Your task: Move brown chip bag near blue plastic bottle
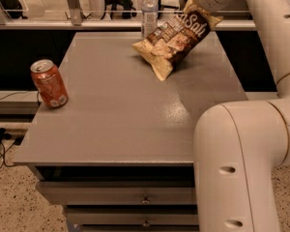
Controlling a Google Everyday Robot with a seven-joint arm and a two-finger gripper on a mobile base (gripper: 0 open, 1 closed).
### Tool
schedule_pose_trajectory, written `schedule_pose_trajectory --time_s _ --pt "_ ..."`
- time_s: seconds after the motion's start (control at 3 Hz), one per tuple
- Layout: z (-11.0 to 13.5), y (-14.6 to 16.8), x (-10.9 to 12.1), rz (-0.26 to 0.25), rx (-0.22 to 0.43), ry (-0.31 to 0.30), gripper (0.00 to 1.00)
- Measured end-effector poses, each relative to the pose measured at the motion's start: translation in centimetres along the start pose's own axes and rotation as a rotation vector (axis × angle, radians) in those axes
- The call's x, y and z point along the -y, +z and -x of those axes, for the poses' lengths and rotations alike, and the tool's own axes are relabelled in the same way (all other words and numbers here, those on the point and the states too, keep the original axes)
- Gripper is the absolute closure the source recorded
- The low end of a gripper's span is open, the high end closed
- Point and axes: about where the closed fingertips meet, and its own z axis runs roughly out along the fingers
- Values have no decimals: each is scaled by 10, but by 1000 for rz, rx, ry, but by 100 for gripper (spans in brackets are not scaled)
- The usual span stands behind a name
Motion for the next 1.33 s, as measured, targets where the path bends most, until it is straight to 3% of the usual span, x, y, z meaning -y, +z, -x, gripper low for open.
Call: schedule_pose_trajectory --time_s 0.33,0.67,1.33 --pt "2 4 1 -7 9 19 100" --pt "-1 8 5 -7 -1 24 84" --pt "-7 13 7 1 -21 17 38"
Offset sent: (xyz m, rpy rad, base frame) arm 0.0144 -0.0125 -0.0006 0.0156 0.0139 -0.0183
